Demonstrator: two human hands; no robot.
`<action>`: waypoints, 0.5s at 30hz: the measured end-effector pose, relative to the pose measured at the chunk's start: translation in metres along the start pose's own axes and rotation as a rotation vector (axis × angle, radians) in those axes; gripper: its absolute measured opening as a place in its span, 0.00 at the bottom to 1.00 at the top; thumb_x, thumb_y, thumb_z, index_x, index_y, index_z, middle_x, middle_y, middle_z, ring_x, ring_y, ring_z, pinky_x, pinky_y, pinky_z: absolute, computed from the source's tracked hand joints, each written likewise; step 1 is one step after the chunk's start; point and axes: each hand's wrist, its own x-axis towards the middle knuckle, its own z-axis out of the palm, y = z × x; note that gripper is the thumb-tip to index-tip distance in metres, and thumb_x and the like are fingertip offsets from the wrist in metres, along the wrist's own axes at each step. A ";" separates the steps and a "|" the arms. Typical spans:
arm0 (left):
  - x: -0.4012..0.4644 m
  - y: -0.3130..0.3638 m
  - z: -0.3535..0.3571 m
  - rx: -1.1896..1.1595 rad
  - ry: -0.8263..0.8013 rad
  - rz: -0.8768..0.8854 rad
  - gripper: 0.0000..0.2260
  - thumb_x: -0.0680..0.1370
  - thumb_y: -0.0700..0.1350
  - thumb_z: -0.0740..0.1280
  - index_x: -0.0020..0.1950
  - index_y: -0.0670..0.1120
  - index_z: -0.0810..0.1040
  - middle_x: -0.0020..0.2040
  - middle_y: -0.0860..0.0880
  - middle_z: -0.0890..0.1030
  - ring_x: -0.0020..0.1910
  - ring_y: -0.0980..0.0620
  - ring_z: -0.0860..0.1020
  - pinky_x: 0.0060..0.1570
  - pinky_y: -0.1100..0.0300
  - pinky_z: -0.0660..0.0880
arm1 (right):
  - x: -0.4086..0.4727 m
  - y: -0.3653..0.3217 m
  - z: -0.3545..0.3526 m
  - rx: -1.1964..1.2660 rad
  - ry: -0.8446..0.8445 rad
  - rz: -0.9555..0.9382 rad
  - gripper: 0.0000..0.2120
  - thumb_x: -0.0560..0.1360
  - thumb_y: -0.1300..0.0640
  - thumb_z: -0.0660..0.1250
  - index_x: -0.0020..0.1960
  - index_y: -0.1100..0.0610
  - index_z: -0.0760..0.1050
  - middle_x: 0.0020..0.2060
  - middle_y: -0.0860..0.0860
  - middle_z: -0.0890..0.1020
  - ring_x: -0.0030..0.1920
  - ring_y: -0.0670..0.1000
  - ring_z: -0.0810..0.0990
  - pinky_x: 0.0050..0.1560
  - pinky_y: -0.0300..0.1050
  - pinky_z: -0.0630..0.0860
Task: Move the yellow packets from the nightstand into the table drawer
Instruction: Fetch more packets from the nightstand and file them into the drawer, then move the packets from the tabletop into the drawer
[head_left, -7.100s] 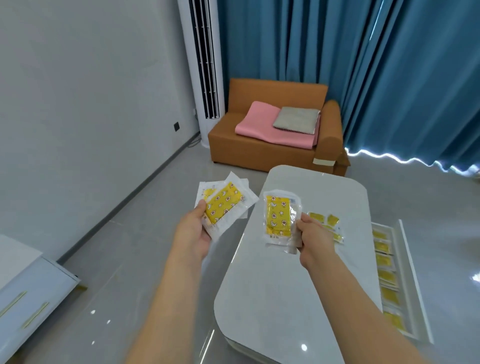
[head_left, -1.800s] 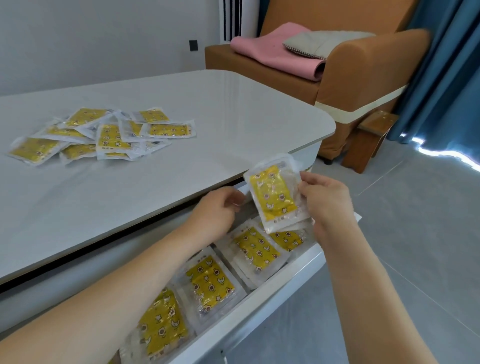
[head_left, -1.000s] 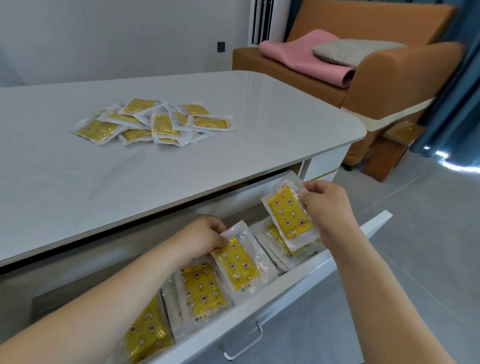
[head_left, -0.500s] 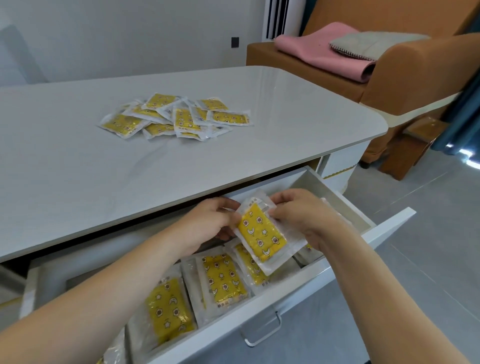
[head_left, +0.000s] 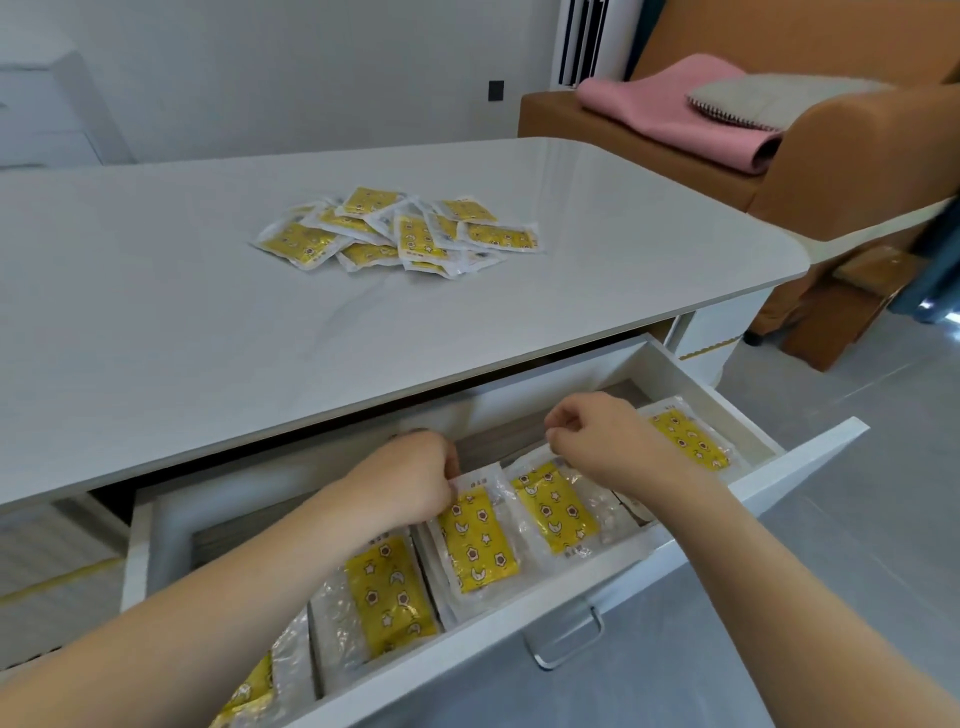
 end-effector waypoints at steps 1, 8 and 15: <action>-0.004 0.004 -0.005 0.038 0.038 0.041 0.06 0.77 0.45 0.66 0.54 0.50 0.79 0.51 0.52 0.77 0.46 0.54 0.78 0.40 0.62 0.73 | -0.003 -0.002 -0.008 0.021 0.024 -0.024 0.07 0.79 0.55 0.62 0.54 0.51 0.77 0.47 0.46 0.81 0.48 0.46 0.80 0.48 0.42 0.75; -0.010 0.019 -0.088 -0.068 0.348 0.200 0.09 0.79 0.44 0.60 0.52 0.52 0.79 0.48 0.55 0.80 0.47 0.53 0.78 0.48 0.53 0.78 | 0.010 -0.044 -0.061 0.303 0.356 -0.235 0.08 0.79 0.58 0.62 0.51 0.48 0.79 0.41 0.44 0.83 0.41 0.45 0.81 0.43 0.39 0.78; 0.070 -0.010 -0.133 -0.015 0.634 0.153 0.16 0.78 0.43 0.62 0.67 0.47 0.73 0.65 0.47 0.73 0.64 0.45 0.69 0.61 0.50 0.70 | 0.128 -0.076 -0.050 0.094 0.421 -0.352 0.18 0.79 0.57 0.63 0.68 0.56 0.71 0.63 0.52 0.74 0.60 0.51 0.74 0.61 0.42 0.70</action>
